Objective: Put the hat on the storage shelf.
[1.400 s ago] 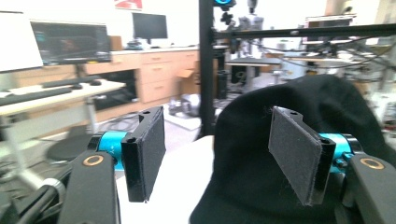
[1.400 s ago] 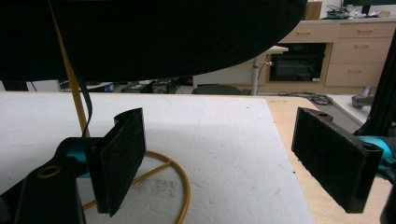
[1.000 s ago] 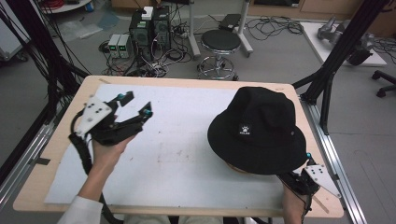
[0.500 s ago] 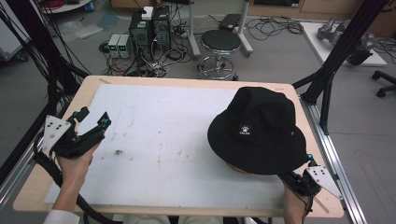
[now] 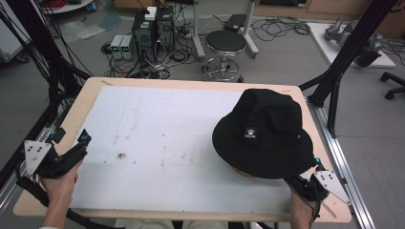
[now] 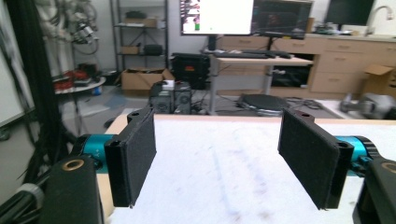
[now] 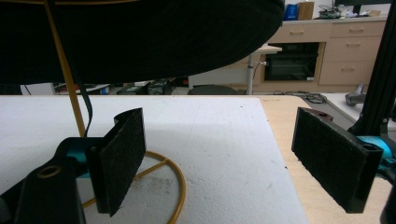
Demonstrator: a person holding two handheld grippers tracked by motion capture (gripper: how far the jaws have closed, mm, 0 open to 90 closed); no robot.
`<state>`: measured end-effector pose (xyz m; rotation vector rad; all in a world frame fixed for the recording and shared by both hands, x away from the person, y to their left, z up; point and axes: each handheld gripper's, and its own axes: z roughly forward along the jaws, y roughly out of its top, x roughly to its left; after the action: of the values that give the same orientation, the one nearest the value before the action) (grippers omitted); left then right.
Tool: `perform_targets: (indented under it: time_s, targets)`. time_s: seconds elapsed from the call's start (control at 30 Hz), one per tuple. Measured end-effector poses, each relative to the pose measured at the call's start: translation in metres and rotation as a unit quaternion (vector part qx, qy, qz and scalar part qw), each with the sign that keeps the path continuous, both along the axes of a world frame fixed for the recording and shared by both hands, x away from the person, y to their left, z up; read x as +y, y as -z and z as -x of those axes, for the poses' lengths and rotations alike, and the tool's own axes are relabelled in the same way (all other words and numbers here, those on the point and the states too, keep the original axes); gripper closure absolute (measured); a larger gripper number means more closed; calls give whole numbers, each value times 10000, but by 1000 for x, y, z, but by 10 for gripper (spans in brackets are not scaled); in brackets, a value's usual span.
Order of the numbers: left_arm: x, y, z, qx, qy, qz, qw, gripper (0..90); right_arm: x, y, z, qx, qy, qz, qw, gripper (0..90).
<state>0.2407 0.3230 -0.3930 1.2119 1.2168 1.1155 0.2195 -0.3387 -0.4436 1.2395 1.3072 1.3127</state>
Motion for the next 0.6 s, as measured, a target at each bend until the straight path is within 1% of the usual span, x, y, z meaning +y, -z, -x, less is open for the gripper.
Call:
perform_targets:
  time_s: [0.07,0.13,0.2,0.33,0.4,0.53,0.6]
  targets:
    - [5,7,2,18,-83,83,9999,283,0,0,0,-2,4,17,10000,170]
    - [10,14,3,22,-188,80,9998,285,0,0,0,8,7,4,10000,170]
    - [15,21,4,37,-274,126,9995,286,0,0,0,-14,17,20,10000,170]
    - [23,35,11,45,-531,271,9982,287,0,0,0,8,33,10,10000,170]
    - [25,39,14,36,-623,259,9977,289,0,0,0,-9,32,20,10000,170]
    - [26,43,17,23,-770,132,9969,289,1,-1,0,-4,5,11,10000,170]
    - [26,45,18,21,-822,130,9965,289,2,-1,-1,7,-15,16,10000,171]
